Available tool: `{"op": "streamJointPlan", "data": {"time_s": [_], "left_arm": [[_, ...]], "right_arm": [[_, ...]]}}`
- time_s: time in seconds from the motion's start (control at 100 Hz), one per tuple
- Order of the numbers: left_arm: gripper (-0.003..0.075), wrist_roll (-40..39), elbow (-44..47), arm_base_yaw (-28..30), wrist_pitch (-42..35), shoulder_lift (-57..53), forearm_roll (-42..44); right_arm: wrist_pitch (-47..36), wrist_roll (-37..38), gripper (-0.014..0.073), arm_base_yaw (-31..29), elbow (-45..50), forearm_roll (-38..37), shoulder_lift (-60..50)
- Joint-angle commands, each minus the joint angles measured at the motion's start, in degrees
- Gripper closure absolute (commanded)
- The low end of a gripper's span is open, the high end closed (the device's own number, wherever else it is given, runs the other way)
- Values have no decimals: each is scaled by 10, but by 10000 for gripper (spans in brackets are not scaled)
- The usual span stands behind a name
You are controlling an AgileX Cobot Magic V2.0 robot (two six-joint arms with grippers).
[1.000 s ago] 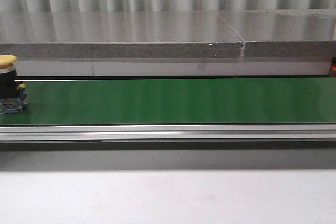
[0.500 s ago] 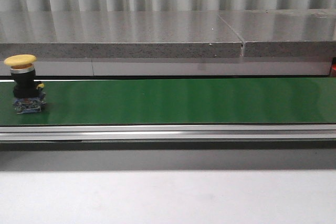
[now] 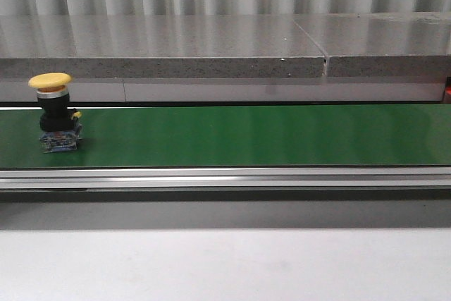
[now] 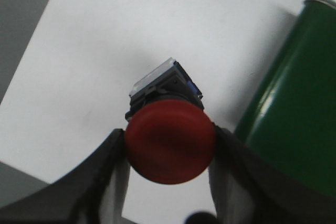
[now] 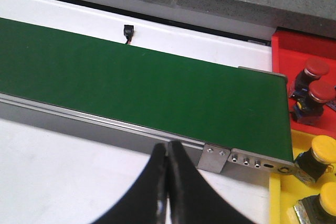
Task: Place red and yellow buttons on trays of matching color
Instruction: 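Grasp another red push button from the table with the left gripper, then set the red button on the belt start and open the left gripper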
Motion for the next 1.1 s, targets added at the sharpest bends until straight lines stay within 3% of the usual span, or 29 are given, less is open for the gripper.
{"op": "streamJointPlan", "data": {"time_s": [0.0, 0.36, 0.9, 0.97, 1.09], "left_arm": [[554, 1, -28, -35, -4, -25, -4], [554, 1, -28, -153, -24, -18, 6], [544, 1, -28, -170, 3, 64, -13], [489, 3, -28, -170, -3, 64, -24], [274, 21, -28, -170, -15, 64, -61]], "right_arm": [[-40, -5, 662, 0, -14, -2, 4], [-40, -5, 662, 0, -14, -2, 4], [-40, -5, 662, 0, -14, -2, 4], [-40, -5, 662, 0, -14, -2, 4], [-40, -5, 662, 0, -14, -2, 4]]}}
